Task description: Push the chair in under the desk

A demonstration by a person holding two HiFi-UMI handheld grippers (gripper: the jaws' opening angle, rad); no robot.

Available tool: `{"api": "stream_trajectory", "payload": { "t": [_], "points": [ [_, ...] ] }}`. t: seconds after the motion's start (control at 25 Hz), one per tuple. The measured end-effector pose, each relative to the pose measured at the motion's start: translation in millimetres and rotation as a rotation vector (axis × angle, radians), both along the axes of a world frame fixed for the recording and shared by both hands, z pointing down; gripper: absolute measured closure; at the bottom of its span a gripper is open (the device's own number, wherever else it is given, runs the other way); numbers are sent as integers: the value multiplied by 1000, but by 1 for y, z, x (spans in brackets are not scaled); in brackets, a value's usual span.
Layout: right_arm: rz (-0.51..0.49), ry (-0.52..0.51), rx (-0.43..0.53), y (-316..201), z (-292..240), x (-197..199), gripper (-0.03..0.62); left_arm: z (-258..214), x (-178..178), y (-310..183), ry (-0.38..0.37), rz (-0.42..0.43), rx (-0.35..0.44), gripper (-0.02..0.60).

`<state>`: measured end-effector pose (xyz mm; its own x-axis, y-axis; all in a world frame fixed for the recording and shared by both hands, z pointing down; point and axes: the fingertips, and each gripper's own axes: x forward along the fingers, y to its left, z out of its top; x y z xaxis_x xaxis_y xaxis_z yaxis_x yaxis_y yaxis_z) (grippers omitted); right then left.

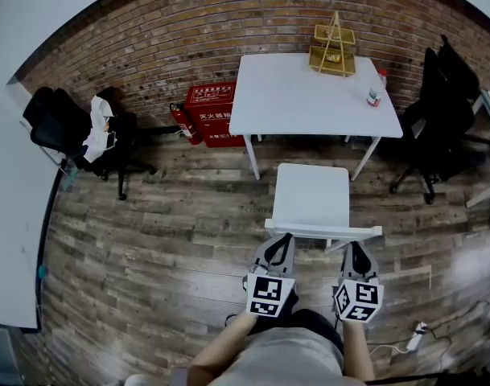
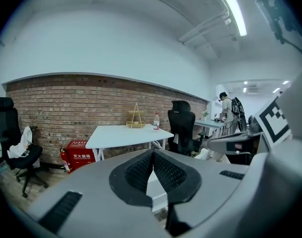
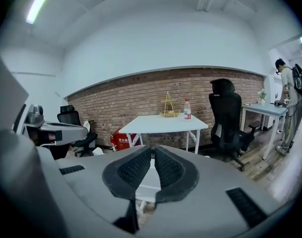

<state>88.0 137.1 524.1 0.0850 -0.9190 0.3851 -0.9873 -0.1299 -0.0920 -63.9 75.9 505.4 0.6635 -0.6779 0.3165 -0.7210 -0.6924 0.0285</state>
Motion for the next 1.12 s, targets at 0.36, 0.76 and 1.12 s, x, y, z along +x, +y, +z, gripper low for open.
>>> {"api": "stream_trajectory", "payload": {
  "t": [0.36, 0.76, 1.12],
  "points": [
    [-51, 85, -95, -26, 19, 0, 576, 27, 2, -25, -87, 30, -71, 569],
    [-140, 166, -151, -36, 30, 4, 576, 47, 31, -25, -178, 142, -68, 569],
    [-497, 484, -289, -59, 43, -2, 576, 72, 78, -27, -466, 302, -21, 569]
  ]
}}
